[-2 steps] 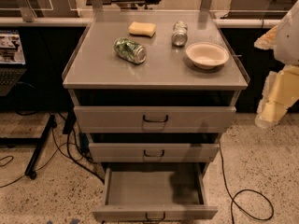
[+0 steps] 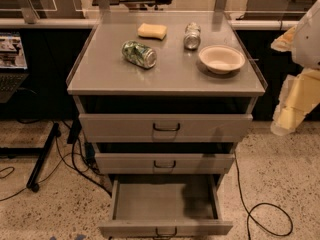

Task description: Place green can into bottom drawer

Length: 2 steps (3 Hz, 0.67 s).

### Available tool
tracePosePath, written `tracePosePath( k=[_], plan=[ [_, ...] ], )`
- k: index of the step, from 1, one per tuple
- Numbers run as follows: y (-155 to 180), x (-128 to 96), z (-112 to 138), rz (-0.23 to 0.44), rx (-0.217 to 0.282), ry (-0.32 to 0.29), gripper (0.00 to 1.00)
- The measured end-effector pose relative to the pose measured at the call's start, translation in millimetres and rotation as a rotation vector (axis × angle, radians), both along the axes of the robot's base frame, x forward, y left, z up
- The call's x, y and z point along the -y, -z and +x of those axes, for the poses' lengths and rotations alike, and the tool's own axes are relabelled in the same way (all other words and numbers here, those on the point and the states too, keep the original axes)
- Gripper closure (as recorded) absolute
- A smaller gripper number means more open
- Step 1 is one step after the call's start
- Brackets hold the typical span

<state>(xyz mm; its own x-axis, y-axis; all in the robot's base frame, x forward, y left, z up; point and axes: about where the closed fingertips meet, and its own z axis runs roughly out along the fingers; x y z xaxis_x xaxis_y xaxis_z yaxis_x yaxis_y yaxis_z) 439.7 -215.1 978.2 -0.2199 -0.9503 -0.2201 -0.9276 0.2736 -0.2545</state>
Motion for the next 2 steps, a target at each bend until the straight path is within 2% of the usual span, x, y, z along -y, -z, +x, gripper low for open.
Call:
tracePosePath(
  k=[1,2],
  plan=[
    [-2.5,-10.5,20.1,0.102,0.034,0.031,0.0],
    [-3.6,-28.8,69.7,0.275,0.0,0.134,0.0]
  ],
)
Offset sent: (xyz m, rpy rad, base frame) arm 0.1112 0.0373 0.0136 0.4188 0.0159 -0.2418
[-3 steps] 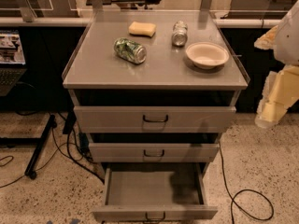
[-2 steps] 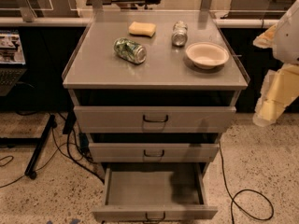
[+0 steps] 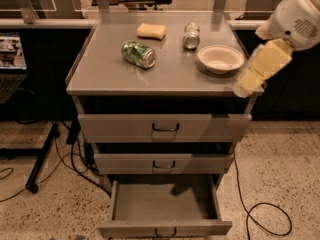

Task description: Place green can into bottom drawer

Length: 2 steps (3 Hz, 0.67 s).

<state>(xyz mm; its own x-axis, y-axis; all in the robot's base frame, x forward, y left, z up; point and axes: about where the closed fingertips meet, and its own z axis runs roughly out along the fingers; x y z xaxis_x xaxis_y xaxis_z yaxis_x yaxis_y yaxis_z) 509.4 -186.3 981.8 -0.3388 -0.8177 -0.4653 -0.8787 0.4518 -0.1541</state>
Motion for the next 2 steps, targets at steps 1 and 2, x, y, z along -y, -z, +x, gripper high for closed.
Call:
tracePosePath(
  k=[1,2],
  plan=[
    [5.5,-15.5,32.4,0.098,-0.056,0.058,0.0],
    [8.0,-43.8,68.1,0.156,-0.098,0.066,0.0]
  ],
)
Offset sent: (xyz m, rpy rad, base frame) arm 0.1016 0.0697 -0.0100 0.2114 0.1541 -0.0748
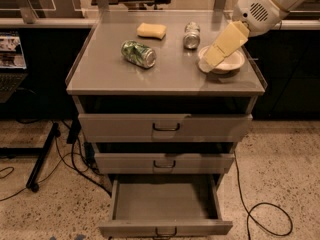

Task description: Place green can into bottom drawer

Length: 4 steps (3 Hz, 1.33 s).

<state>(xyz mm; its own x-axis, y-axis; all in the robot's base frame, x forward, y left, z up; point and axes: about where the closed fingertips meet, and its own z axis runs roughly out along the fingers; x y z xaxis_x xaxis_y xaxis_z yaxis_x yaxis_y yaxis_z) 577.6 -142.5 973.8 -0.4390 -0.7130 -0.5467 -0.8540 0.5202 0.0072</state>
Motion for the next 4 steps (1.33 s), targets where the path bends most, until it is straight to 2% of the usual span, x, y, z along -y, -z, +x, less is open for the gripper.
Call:
tracePosePath(
  k=[2,4],
  plan=[
    [2.5,3.4,-2.8,0.002,-0.001,0.012,0.0],
    [4.0,-66.1,20.1,0.104,-0.022,-0.124,0.0]
  ],
)
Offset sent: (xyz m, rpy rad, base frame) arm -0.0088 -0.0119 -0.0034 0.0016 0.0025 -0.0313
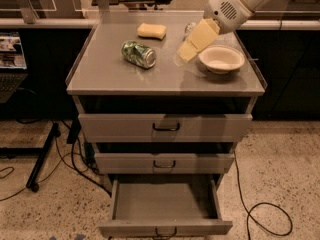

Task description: Place green can into bottom drawer

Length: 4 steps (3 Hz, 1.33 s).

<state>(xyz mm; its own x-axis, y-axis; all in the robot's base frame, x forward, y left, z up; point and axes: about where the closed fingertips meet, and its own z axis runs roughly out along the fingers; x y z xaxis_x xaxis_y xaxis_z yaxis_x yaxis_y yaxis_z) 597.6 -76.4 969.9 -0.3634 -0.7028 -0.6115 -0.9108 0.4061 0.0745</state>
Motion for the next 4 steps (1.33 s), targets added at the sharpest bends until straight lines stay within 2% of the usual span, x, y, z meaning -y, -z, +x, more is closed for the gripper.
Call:
tracePosePath(
  k=[1,2,4],
  plan=[
    [0.9,-28.1,13.7,0.032,-0.015,-0.042,0.0],
    [7.0,-47.6,34.4,0.067,-0.04,-0.042,0.0],
    [12.6,-47.5,35.7,0.11,-0.052,-0.022,0.0]
  ],
)
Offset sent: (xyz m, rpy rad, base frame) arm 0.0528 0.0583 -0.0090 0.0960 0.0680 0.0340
